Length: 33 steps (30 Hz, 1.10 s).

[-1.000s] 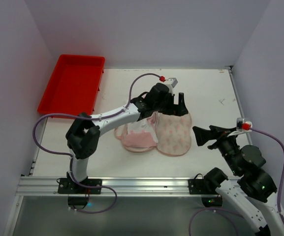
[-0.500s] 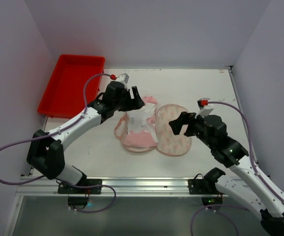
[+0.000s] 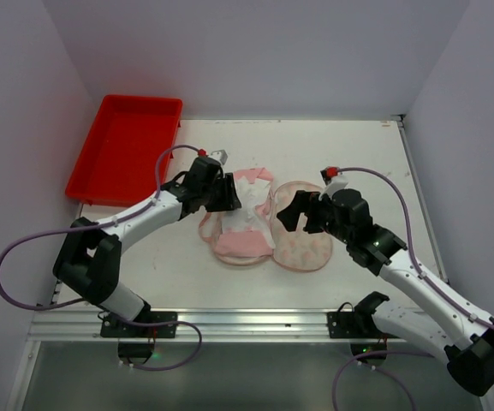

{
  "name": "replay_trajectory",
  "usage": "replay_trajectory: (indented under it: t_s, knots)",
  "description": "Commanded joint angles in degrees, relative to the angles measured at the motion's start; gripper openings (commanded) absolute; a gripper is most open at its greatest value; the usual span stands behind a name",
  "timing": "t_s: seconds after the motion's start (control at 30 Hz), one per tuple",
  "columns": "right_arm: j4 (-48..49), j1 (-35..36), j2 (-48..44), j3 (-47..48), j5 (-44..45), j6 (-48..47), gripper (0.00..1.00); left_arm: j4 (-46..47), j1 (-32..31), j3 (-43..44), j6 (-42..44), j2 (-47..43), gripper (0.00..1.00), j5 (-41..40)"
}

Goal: Unzip the laundry bag and remove the bra

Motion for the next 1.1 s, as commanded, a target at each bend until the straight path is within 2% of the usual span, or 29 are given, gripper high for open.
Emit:
replay_trajectory:
  t_s: [0.0, 0.1, 0.33, 0.77, 0.83, 0.9, 1.0, 1.03, 1.07]
  knots:
    - [3.91, 0.0, 1.61, -0.12, -1.88, 1.1, 0.99, 1.22, 0.48, 3.07, 1.44, 1.68, 0.49, 2.37]
    - [4.34, 0.0, 2.76, 0.14, -2.84, 1.36, 0.99, -0.45, 0.48, 4.13, 1.88, 2.65, 0.49, 0.7]
    - [5.4, 0.0, 3.9, 0.23, -4.07, 1.63, 0.99, -4.49, 0.48, 4.21, 2.76, -0.33, 0.56, -4.57]
    - [5.4, 0.0, 5.57, 1.72, -4.16, 1.19, 0.99, -4.05, 0.48, 5.53, 3.29, 5.02, 0.53, -0.97]
    - [5.4, -0.09, 5.57, 1.72, -4.16, 1.02, 0.99, -4.06, 0.39, 5.53, 3.2, 4.94, 0.5, -0.89]
    - [5.57, 0.0, 5.57, 1.55, -4.07, 0.93, 0.99, -3.62, 0.39, 5.53, 3.2, 4.5, 0.41, -0.62]
    - [5.75, 0.0, 5.84, 1.72, -4.16, 0.75, 0.99, -4.66, 0.48, 6.76, 3.99, 4.41, 0.22, 0.08]
    - [5.75, 0.0, 6.1, 1.9, -4.16, 0.75, 0.99, -4.84, 0.48, 7.11, 4.08, 4.15, 0.11, 0.34]
    - [5.75, 0.0, 6.19, 1.9, -4.16, 0.66, 0.99, -5.11, 0.48, 7.29, 4.25, 3.97, 0.08, 0.52]
